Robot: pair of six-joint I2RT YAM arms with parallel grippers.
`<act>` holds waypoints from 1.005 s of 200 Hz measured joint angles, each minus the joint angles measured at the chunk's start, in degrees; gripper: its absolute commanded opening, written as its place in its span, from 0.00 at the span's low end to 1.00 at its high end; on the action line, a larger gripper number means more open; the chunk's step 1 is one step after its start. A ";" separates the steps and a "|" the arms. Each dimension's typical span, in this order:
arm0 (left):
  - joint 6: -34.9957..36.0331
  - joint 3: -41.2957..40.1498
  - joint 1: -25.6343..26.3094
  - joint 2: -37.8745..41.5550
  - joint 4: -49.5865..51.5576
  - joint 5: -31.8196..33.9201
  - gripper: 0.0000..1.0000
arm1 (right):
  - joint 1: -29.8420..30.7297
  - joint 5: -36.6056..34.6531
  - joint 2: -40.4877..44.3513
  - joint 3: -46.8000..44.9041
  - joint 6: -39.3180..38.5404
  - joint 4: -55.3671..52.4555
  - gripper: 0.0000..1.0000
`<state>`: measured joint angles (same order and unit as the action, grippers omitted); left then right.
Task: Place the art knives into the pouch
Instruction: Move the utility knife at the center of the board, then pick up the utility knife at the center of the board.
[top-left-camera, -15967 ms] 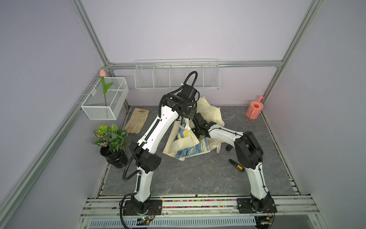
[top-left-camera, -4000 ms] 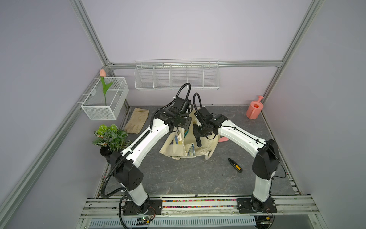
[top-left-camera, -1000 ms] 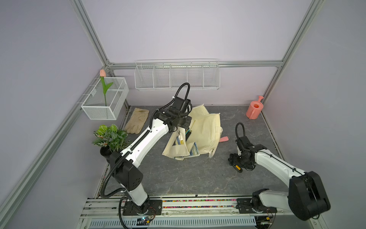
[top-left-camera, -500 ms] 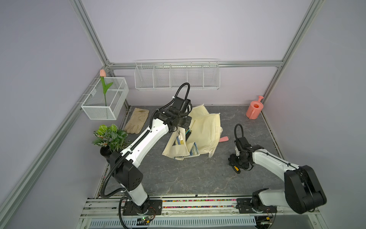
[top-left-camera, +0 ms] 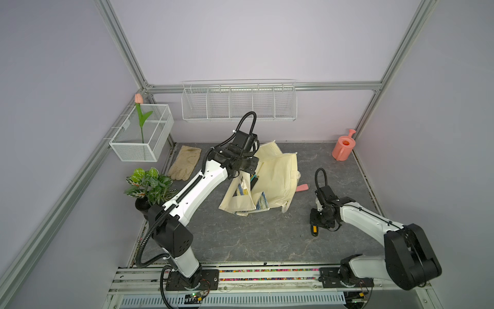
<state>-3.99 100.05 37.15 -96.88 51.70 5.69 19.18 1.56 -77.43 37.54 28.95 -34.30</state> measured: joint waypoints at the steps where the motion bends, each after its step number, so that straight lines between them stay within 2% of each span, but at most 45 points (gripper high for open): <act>1: 0.00 0.00 0.00 0.00 0.00 0.00 0.00 | 0.00 -0.02 -0.02 0.02 0.04 0.00 0.31; 23: 0.00 0.00 0.00 0.00 0.00 0.02 0.00 | 0.33 0.07 -1.05 0.83 0.20 0.20 0.27; 88: 0.00 0.00 0.00 -0.02 0.02 0.04 0.00 | 0.35 -0.37 -7.85 7.19 -0.37 0.35 0.28; 110: 0.00 0.00 0.00 -0.02 0.02 0.15 0.00 | -0.04 -0.63 -11.26 11.47 -1.05 0.39 0.33; 121: 0.00 0.00 0.00 -0.02 0.04 0.26 0.00 | -0.24 -0.68 -12.76 13.64 -1.36 0.39 0.41; 130: 0.00 0.00 0.00 -0.02 0.04 0.28 0.00 | -0.33 -0.70 -13.86 15.04 -1.73 0.70 0.44; 161: 0.00 0.00 0.00 -0.02 0.04 0.26 0.00 | -0.33 -0.68 -15.06 15.89 -2.82 0.87 0.55; 201: 0.02 0.00 0.00 -0.02 0.04 0.26 0.00 | -0.22 -0.70 -13.55 13.42 -3.10 0.72 0.56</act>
<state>-3.97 100.05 37.15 -96.90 51.75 5.96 18.96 0.86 -90.98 50.96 25.85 -33.58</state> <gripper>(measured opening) 0.048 0.558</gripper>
